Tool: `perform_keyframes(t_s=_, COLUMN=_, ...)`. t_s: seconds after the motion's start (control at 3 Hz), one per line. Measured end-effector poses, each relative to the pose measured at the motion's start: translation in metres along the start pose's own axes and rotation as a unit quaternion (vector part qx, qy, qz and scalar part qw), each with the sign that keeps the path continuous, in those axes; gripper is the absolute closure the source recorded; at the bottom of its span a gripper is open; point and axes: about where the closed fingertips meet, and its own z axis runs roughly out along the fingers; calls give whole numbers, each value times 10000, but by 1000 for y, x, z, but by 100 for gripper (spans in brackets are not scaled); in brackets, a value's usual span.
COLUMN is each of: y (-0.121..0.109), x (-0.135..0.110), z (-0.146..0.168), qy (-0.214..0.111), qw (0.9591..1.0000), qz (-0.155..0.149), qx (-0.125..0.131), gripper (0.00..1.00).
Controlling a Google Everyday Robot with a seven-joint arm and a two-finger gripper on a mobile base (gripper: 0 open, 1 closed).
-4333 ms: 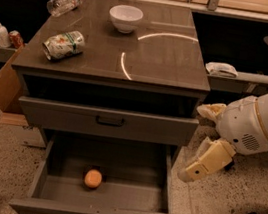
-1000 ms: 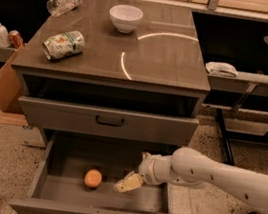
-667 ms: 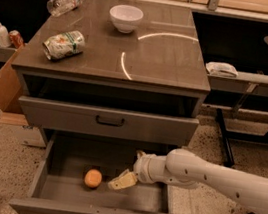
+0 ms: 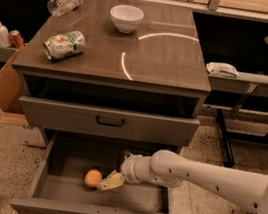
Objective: Pick orange from middle drawer and place on counter
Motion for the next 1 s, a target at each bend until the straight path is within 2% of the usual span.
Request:
perform_keyframes(t_s=0.67, y=20, x=-9, z=48, qy=198, qw=9992, qz=-347, qx=-57, gripper=0)
perform_keyframes(t_s=1.0, y=24, x=-8, z=63, qy=211, qw=9991, qz=-351, qx=-124, gripper=0)
